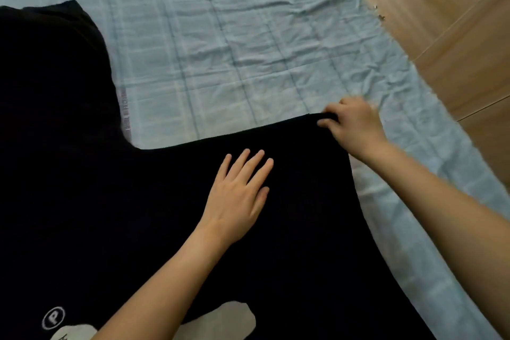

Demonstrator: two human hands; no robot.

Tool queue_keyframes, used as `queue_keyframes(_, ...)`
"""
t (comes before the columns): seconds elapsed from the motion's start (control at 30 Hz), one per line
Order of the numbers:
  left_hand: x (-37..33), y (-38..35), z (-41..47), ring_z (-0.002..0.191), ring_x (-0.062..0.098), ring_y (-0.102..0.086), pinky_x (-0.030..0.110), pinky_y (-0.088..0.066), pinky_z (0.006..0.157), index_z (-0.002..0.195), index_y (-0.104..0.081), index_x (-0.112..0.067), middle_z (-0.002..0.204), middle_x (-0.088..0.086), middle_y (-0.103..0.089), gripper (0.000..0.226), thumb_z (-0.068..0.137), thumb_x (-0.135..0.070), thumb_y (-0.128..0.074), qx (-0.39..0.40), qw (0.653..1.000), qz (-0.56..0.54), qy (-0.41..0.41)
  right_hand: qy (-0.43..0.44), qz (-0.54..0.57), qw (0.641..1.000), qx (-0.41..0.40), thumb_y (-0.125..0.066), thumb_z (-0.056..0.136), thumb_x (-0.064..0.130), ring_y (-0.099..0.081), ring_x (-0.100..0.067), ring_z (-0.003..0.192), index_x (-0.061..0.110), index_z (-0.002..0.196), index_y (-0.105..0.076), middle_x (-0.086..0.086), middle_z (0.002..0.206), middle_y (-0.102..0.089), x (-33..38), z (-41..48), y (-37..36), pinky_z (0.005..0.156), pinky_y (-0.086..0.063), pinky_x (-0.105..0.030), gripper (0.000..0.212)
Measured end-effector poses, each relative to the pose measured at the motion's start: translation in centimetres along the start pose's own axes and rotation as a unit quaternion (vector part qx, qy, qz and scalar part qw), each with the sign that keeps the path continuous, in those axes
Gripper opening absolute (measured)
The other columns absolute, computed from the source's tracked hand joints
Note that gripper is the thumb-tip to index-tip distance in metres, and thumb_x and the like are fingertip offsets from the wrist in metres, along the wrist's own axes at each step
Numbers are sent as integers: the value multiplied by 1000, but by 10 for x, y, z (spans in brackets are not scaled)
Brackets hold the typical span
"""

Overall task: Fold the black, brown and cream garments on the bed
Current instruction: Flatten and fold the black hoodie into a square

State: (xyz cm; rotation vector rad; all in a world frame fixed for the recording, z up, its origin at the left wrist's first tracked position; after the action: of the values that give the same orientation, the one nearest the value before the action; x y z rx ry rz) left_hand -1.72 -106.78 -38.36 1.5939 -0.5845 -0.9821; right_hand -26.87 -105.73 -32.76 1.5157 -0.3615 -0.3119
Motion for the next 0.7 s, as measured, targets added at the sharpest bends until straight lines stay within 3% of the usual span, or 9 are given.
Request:
queue_keyframes(0.13, -7, -29, 10, 151, 24, -8, 46, -6, 122, 155, -20, -26, 163, 1, -15, 62, 98, -48, -8, 59, 997, 45, 25, -74, 10, 996, 44, -57, 97, 27, -47, -33, 120, 13, 123, -64, -14, 124, -57, -16, 6, -23, 93, -37, -39, 31)
queue_keyframes(0.23, -2, -41, 12, 151, 22, -1, 44, -2, 122, 156, -11, -29, 164, -1, -8, 64, 96, -51, -3, 65, 996, 52, 42, -57, 63, 996, -3, -48, 100, 25, -36, -30, 140, 13, 145, -45, -11, 151, -42, 19, -31, -41, 115, -28, -45, 47)
queue_keyframes(0.3, -3, -39, 11, 151, 23, -8, 45, -6, 122, 155, -17, -26, 162, 1, -14, 62, 98, -50, -10, 53, 997, 37, 44, 13, 112, 994, -10, -43, 99, 30, -30, -28, 146, 16, 149, -42, -7, 155, -39, 55, -69, -53, 119, -23, -49, 52)
queue_keyframes(0.4, 4, -35, 4, 150, 23, -14, 46, -8, 122, 154, -24, -26, 161, 2, -20, 59, 100, -49, -19, 29, 998, 36, 47, 73, 96, 991, 57, -27, 99, 45, -21, -24, 150, 22, 154, -33, -1, 160, -31, 71, -105, -77, 122, -14, -45, 59)
queue_keyframes(0.53, 27, -40, -1, 151, 18, -8, 43, -4, 122, 155, -19, -31, 162, -4, -15, 60, 99, -54, -20, 36, 998, 36, 45, 57, 78, 994, 48, -28, 99, 45, -23, -23, 150, 24, 154, -31, -1, 160, -32, 39, -100, -89, 123, -12, -38, 59)
queue_keyframes(0.7, 23, -23, -12, 151, 18, 0, 42, 3, 122, 155, -13, -31, 163, -3, -8, 61, 99, -54, -15, 29, 997, 32, 64, 0, 57, 997, 56, -28, 99, 42, -17, -25, 151, 20, 155, -28, -4, 162, -26, 62, -107, -77, 123, -8, -43, 60)
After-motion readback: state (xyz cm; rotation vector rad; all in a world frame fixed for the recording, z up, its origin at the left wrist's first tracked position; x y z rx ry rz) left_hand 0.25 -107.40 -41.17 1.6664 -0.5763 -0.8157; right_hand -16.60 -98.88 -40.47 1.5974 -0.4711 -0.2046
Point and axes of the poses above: each hand's wrist, its own z-axis towards the middle knuckle, its own y-axis out of the back of the hand, x = y × z, the point moved 5 cm from there along z, towards the middle knuckle
